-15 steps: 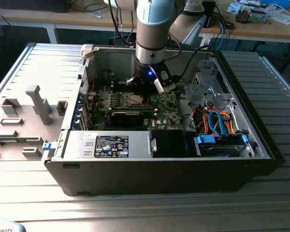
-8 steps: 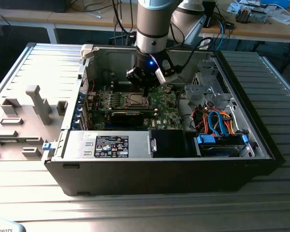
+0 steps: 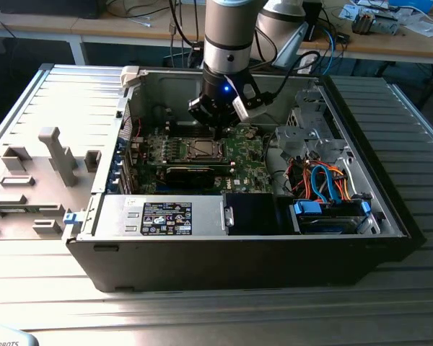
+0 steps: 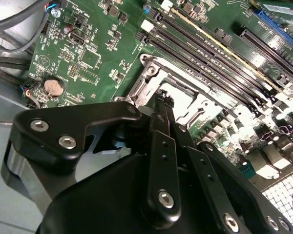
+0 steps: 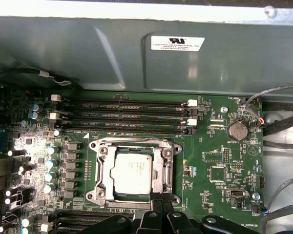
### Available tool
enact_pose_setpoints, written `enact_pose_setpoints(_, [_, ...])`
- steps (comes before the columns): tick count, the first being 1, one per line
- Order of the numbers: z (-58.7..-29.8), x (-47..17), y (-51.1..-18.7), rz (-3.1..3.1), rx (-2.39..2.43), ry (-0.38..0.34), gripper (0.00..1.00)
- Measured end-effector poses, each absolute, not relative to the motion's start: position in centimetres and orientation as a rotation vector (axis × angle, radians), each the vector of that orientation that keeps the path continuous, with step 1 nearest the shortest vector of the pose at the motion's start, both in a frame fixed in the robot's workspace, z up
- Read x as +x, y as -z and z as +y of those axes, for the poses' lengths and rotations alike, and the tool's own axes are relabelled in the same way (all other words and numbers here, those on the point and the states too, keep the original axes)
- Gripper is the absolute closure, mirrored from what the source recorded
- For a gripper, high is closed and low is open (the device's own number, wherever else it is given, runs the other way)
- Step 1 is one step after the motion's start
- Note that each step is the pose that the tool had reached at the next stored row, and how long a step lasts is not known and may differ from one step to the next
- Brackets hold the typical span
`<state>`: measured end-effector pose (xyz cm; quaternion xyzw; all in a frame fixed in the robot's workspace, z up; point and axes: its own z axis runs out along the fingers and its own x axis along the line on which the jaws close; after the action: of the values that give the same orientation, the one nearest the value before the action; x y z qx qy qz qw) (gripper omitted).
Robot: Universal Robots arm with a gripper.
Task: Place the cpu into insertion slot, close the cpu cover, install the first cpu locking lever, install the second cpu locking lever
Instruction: 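Install the second cpu locking lever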
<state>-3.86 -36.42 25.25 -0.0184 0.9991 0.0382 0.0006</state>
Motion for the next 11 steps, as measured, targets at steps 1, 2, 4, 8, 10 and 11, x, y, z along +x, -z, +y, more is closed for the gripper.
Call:
enact_pose_setpoints(1, [-36.42,-3.86,-25.26,3.138,-0.058,-0.12,0.89])
enact_pose_setpoints(2, [-36.42,-3.86,-25.26,3.138,-0.058,-0.12,0.89])
enact_pose_setpoints(4, [-36.42,-3.86,-25.3,3.138,-0.058,-0.12,0.89])
enact_pose_setpoints(8, [-36.42,-3.86,-25.34,3.138,-0.058,-0.12,0.89])
enact_pose_setpoints(10, [-36.5,-3.86,-25.35,3.138,-0.058,-0.122,0.89])
enact_pose_setpoints(11, [-36.54,-3.85,-25.34,3.137,-0.058,-0.126,0.89])
